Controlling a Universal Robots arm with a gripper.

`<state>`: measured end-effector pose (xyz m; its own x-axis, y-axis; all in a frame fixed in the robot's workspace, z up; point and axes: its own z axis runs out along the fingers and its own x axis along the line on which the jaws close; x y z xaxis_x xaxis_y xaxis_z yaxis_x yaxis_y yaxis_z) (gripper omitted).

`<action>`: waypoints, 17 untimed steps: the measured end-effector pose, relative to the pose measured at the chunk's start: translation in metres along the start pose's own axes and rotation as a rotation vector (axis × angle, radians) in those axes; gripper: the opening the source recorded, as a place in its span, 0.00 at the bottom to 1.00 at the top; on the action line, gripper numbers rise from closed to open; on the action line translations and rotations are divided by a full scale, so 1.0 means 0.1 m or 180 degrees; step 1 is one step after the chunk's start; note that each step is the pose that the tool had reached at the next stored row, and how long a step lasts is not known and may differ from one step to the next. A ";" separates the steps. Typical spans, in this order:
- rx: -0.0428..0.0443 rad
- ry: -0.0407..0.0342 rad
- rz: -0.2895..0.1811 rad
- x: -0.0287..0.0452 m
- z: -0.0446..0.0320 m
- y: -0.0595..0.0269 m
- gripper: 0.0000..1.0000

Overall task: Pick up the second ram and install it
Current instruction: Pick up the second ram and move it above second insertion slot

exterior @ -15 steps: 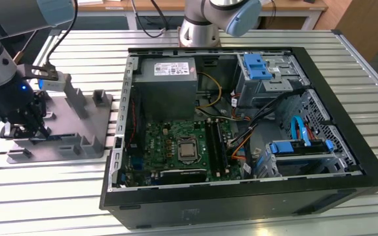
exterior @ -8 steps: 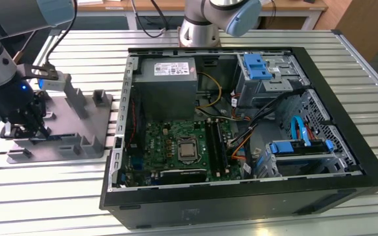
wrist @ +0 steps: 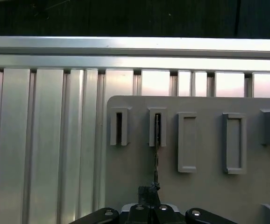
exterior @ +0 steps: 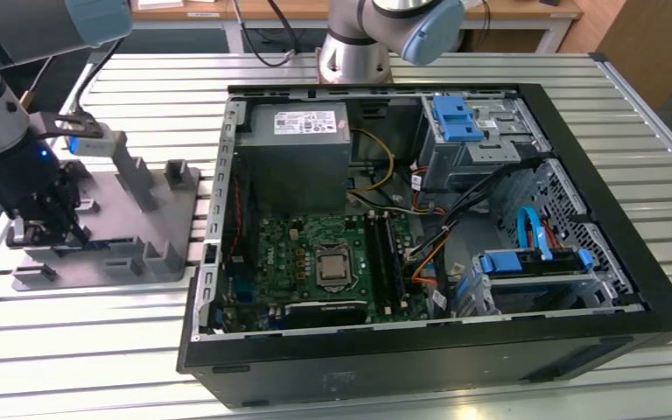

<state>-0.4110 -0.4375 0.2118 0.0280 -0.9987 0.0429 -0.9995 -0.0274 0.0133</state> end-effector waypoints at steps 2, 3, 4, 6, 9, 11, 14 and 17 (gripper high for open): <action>0.0001 0.0000 -0.0024 0.000 0.000 0.000 0.11; 0.0002 0.0000 -0.0032 0.000 0.000 0.000 0.11; 0.0002 -0.0001 -0.0037 0.000 0.000 0.000 0.11; 0.0002 -0.0004 -0.0039 -0.001 0.000 0.001 0.11; 0.0005 -0.0064 -0.0053 0.000 0.000 0.001 0.11; 0.0006 -0.0124 -0.0060 0.000 -0.001 0.000 0.11; 0.0007 -0.0128 -0.0063 -0.001 0.000 0.000 0.11; 0.0007 -0.0128 -0.0064 0.000 0.000 0.000 0.11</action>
<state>-0.4111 -0.4375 0.2118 0.0474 -0.9989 0.0026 -0.9988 -0.0474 0.0115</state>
